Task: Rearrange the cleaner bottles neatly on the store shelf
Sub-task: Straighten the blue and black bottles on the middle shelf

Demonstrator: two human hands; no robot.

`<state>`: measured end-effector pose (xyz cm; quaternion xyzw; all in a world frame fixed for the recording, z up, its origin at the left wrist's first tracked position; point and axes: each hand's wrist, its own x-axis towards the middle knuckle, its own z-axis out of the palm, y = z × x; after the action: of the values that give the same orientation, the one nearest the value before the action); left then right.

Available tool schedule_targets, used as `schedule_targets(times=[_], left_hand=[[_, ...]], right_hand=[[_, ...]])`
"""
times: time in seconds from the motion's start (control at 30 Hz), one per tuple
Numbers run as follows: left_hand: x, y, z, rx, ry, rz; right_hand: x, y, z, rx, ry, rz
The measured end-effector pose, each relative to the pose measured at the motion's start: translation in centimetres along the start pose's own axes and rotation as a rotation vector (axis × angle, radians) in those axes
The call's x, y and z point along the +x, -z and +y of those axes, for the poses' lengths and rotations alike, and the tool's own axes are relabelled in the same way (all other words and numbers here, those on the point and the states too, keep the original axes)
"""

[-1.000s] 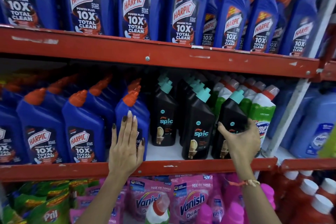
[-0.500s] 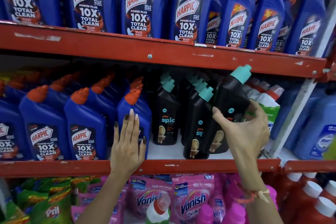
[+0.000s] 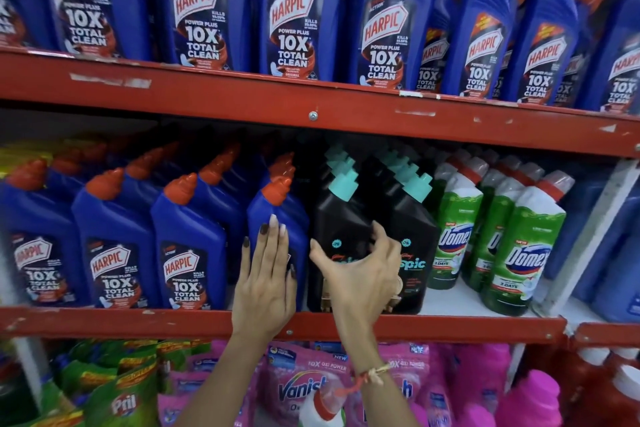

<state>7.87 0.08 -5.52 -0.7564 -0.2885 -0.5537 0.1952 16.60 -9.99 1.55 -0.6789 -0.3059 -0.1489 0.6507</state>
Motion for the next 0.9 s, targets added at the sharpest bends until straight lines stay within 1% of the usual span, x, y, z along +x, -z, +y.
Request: schedule_targets(times=[0.1, 0.37, 0.9], left_hand=[[-0.1, -0.1, 0.0, 0.003, 0.007, -0.006], [-0.1, -0.1, 0.1, 0.002, -0.001, 0.001], [0.0, -0.1, 0.1, -0.022, 0.008, 0.004]], right_hand=[[0.5, -0.3, 0.7, -0.023, 0.003, -0.002], [0.6, -0.4, 1.4, -0.093, 0.071, 0.06], [0.6, -0.4, 1.6, -0.106, 0.115, 0.077]])
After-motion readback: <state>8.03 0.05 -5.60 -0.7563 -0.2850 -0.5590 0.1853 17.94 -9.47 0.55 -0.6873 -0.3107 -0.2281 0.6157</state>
